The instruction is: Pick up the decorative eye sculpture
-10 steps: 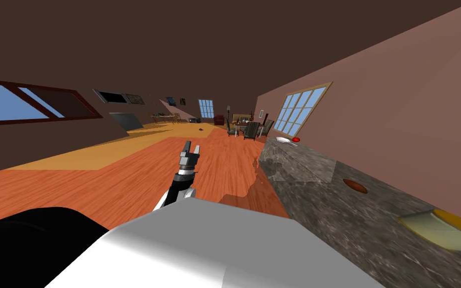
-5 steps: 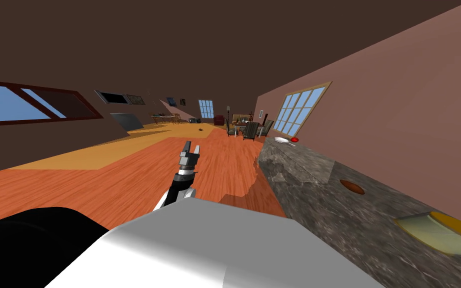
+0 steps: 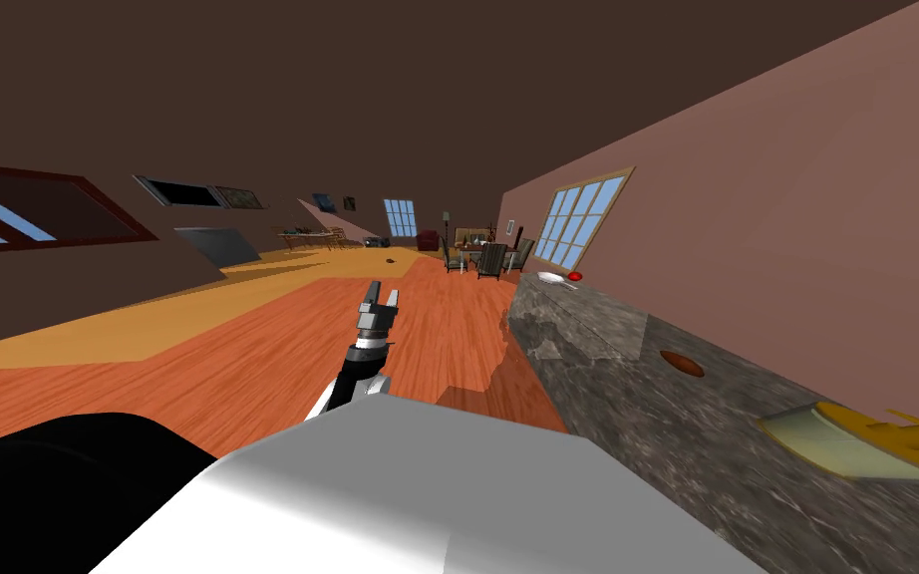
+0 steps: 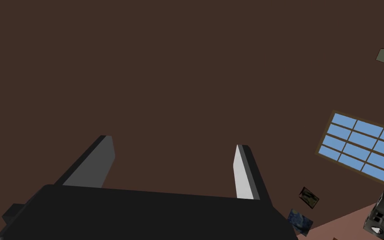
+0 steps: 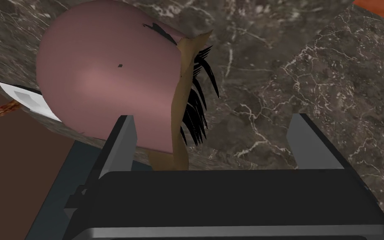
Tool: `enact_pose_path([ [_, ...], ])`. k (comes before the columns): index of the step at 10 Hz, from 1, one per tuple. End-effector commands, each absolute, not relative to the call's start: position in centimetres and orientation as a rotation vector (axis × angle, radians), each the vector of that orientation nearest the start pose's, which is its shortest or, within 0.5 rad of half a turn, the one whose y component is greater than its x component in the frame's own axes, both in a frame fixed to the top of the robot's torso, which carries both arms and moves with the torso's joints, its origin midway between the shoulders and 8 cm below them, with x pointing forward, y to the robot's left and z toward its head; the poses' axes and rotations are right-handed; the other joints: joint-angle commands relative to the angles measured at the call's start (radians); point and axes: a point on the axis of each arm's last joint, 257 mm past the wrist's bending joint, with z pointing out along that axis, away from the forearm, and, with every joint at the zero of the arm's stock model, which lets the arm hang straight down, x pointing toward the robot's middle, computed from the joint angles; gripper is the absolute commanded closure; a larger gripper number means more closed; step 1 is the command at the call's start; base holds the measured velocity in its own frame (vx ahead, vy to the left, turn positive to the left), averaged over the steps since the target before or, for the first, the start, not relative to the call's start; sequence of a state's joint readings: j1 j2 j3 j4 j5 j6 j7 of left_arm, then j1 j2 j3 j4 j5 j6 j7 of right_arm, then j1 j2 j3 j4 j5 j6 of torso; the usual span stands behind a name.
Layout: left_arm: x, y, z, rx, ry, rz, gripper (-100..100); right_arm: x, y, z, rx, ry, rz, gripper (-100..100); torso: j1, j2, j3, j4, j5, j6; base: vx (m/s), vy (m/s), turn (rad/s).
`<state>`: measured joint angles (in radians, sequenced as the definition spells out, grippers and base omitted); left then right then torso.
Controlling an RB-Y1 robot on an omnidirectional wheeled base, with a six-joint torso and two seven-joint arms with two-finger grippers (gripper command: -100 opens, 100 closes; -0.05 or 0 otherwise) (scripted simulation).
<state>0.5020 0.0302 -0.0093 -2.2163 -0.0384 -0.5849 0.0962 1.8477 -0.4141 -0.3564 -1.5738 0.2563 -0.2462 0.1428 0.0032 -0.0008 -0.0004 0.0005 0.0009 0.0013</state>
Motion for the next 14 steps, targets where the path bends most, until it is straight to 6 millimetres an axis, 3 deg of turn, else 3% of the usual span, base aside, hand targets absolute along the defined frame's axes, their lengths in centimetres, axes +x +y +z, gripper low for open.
enact_pose_path([
  [1, 34.3, 26.8, 1.1, -0.634, 0.625, -1.385, 0, -37.6, -54.2, -25.5, 1.357, 2.401, -0.774, -100, 0.0, 0.0, 0.0, 0.0, 0.0, 0.0, 0.064, -0.014, 0.045],
  [2, 34.3, 26.8, 1.1, -0.634, 0.625, -1.385, 0, -38.8, -54.2, -25.1, 1.374, 2.405, -0.798, -100, -0.001, 0.001, 0.001, 0.0, 0.0, 0.0, 0.011, -0.014, 0.03],
  [3, 34.3, 26.8, 1.1, -0.634, 0.625, -1.385, 0, -36.2, -55.1, -27.1, 1.303, 2.427, -0.705, -100, -0.001, 0.004, 0.002, 0.001, 0.0, 0.0, 0.078, -0.029, -0.338],
  [6, 34.3, 26.8, 1.1, -0.634, 0.625, -1.385, 0, -39.2, -55.2, -26.3, 1.34, 2.437, -0.751, -100, 0.0, 0.002, 0.001, 0.0, 0.0, 0.0, 0.057, -0.003, -0.041],
  [7, 34.3, 26.8, 1.1, -0.634, 0.625, -1.385, 0, -36.6, -56.1, -27.9, 1.265, 2.453, -0.668, -100, 0.0, 0.004, 0.002, 0.001, 0.0, 0.0, 0.089, -0.013, -0.343],
  [8, 34.3, 26.8, 1.1, -0.634, 0.625, -1.385, 0, -36.4, -56.5, -28.1, 1.256, 2.45, -0.656, -100, 0.0, 0.002, 0.001, 0.001, 0.0, 0.001, 0.111, 0.003, -0.174],
  [10, 34.3, 26.8, 1.1, -0.634, 0.625, -1.385, 0, -39.4, -56.6, -27.1, 1.296, 2.464, -0.717, -100, -0.001, 0.002, 0.001, 0.0, 0.0, 0.0, 0.036, -0.006, 0.029],
  [11, 34.3, 26.8, 1.1, -0.634, 0.625, -1.385, 0, -36.4, -58.1, -28.7, 1.208, 2.471, -0.642, -100, -0.001, 0.005, 0.002, 0.001, 0.0, 0.0, 0.088, -0.019, -0.307],
  [14, 34.3, 26.8, 1.1, -0.634, 0.625, -1.385, 0, -39.2, -58.3, -27.5, 1.238, 2.484, -0.694, -100, 0.0, 0.003, 0.001, 0.0, 0.0, 0.0, 0.055, 0.002, -0.053],
])
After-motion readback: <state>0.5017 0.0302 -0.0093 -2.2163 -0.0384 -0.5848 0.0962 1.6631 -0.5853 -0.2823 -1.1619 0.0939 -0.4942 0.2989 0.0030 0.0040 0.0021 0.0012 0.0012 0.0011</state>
